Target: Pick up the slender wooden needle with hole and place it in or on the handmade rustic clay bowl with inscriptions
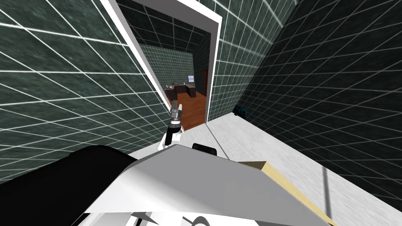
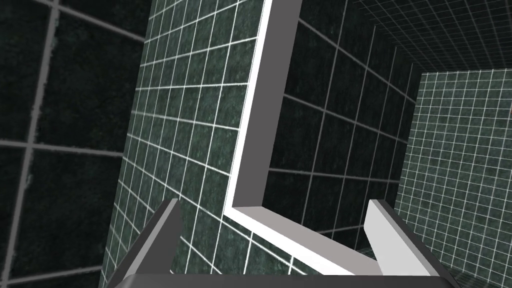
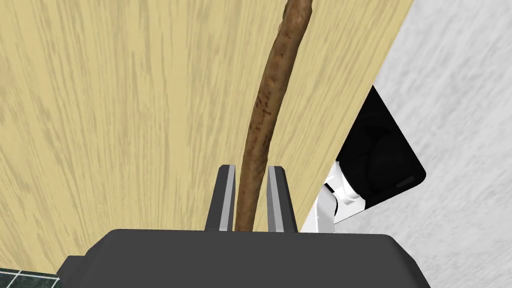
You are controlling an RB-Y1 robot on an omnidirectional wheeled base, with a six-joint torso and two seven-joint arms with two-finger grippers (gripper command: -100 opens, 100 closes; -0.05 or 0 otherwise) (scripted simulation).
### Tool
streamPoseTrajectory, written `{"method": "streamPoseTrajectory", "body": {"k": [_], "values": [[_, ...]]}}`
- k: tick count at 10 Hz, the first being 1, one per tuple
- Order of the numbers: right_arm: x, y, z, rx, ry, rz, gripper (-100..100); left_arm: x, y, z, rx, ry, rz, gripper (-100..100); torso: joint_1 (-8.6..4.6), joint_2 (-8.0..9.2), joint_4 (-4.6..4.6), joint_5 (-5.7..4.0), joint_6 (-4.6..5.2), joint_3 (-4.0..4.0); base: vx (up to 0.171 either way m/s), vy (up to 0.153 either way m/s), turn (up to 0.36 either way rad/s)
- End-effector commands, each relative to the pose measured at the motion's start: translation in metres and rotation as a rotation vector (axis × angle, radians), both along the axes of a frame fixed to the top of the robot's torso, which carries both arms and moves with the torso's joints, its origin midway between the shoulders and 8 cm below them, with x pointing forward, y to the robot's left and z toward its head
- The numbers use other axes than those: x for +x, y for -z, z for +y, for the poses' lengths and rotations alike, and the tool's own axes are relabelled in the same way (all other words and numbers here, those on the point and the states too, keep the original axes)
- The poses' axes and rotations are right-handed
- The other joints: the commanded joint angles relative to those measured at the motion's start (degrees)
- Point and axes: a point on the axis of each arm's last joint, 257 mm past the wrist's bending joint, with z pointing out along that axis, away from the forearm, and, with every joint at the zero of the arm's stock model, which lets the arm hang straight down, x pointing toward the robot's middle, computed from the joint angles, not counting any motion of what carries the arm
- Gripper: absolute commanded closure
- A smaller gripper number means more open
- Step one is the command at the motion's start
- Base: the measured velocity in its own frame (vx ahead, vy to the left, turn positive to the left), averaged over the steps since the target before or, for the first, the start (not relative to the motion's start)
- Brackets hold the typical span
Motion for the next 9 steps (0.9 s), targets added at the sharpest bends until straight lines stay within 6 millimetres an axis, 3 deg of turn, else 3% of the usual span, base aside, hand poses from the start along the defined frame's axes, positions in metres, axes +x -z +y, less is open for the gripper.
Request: {"method": "streamPoseTrajectory", "body": {"k": [1,5,9], "values": [[-0.014,-0.006,0.002,0.02,-0.047,0.021,100,0.0,0.0,0.0,0.0,0.0,0.0,0,0.0,0.0,0.0,0.0,0.0,0.0,0.246,-0.008,-0.105],[-0.037,-0.02,-0.002,0.061,-0.149,0.064,100,0.0,0.0,0.0,0.0,0.0,0.0,0,-0.16,0.25,0.03,-0.03,-0.03,0.13,0.218,-0.007,-0.115],[-0.042,-0.037,-0.021,0.086,-0.241,0.091,100,0.0,0.0,0.0,0.0,0.0,0.0,0,-0.18,0.27,0.04,-0.03,-0.09,0.14,0.215,0.002,-0.165]]}}
